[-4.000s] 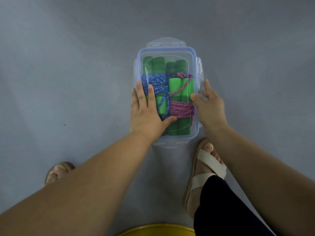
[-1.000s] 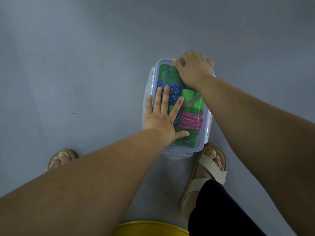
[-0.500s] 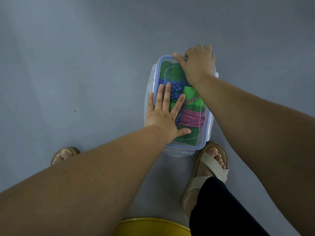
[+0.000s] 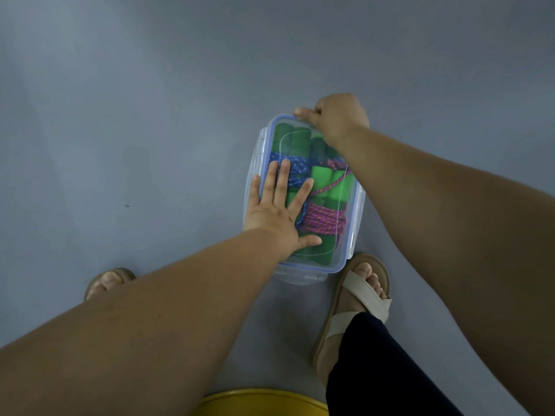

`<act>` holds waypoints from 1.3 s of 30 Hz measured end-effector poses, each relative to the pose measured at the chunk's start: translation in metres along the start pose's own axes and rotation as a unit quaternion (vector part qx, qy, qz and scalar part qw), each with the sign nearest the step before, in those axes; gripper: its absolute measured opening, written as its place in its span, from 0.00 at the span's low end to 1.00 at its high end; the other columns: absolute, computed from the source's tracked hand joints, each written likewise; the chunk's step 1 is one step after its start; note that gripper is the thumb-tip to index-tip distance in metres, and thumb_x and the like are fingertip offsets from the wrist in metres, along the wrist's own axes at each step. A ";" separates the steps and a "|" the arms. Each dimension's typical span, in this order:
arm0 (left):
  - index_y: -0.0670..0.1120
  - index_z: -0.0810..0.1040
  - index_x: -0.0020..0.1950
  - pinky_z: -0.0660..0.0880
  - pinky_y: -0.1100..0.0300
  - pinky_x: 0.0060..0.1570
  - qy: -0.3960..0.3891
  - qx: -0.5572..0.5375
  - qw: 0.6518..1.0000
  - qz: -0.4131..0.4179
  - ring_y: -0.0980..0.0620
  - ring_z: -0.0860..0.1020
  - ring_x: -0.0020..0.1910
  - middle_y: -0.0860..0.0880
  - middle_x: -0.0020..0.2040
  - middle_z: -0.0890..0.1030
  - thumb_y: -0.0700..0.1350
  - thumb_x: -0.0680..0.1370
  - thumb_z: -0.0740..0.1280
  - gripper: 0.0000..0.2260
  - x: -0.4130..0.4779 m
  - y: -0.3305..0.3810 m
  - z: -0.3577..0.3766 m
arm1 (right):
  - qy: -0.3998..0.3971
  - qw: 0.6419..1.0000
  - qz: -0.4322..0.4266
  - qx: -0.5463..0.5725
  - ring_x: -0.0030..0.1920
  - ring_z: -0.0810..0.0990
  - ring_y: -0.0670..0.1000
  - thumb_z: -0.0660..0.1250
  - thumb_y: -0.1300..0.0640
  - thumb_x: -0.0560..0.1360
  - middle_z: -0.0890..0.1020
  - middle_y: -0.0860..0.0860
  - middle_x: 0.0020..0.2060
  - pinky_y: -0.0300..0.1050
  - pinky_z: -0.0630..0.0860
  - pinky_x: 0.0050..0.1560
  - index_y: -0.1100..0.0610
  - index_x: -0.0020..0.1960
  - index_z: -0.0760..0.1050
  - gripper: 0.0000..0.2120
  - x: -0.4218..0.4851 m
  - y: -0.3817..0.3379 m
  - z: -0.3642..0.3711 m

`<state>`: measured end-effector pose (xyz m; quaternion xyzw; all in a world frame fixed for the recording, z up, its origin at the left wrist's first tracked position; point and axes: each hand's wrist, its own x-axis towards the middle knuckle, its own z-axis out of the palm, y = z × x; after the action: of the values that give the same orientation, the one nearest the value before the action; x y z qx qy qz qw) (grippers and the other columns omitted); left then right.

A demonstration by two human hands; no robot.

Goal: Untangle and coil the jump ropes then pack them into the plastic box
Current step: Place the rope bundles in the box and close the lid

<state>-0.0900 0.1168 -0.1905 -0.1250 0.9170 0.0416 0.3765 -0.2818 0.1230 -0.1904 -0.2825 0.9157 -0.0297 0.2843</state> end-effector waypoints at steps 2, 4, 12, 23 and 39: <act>0.52 0.20 0.65 0.33 0.40 0.70 0.001 0.004 1.000 0.000 0.39 0.24 0.68 0.38 0.67 0.20 0.76 0.69 0.43 0.43 0.000 -0.001 0.000 | 0.015 1.000 -0.006 -0.004 0.54 0.74 0.56 0.53 0.35 0.76 0.72 0.52 0.34 0.46 0.69 0.48 0.59 0.39 0.74 0.28 -0.010 -0.001 0.000; 0.52 0.20 0.64 0.33 0.40 0.70 0.001 0.003 1.000 0.000 0.39 0.24 0.69 0.38 0.68 0.21 0.75 0.69 0.43 0.43 -0.001 -0.002 -0.002 | 0.048 0.999 -0.007 -0.021 0.70 0.62 0.58 0.53 0.38 0.77 0.76 0.56 0.56 0.52 0.60 0.67 0.56 0.59 0.75 0.25 -0.026 0.004 0.006; 0.56 0.24 0.69 0.35 0.44 0.71 0.022 -0.065 0.997 -0.018 0.43 0.26 0.71 0.43 0.71 0.23 0.75 0.69 0.49 0.44 -0.009 -0.001 -0.002 | -0.111 0.717 0.351 0.593 0.55 0.80 0.61 0.78 0.45 0.61 0.77 0.61 0.60 0.64 0.76 0.54 0.60 0.68 0.66 0.42 -0.159 0.050 0.094; 0.52 0.47 0.77 0.61 0.50 0.65 0.084 -0.136 0.969 -0.189 0.38 0.59 0.69 0.37 0.73 0.54 0.65 0.76 0.56 0.35 -0.015 -0.039 -0.024 | 0.082 0.897 0.139 0.411 0.42 0.76 0.46 0.72 0.54 0.71 0.77 0.44 0.38 0.35 0.70 0.44 0.54 0.65 0.69 0.25 -0.076 0.021 0.039; 0.63 0.35 0.74 0.49 0.32 0.69 0.057 -0.160 0.974 -0.148 0.32 0.37 0.74 0.36 0.75 0.34 0.77 0.63 0.60 0.49 0.012 -0.074 -0.033 | 0.100 0.657 0.289 0.689 0.43 0.83 0.53 0.69 0.56 0.74 0.83 0.54 0.45 0.51 0.82 0.43 0.56 0.53 0.75 0.10 -0.111 0.011 0.078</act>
<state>-0.1014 0.0376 -0.1739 -0.3201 0.8898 0.1243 0.3005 -0.1701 0.2002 -0.2017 0.2776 0.6916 -0.5961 0.2989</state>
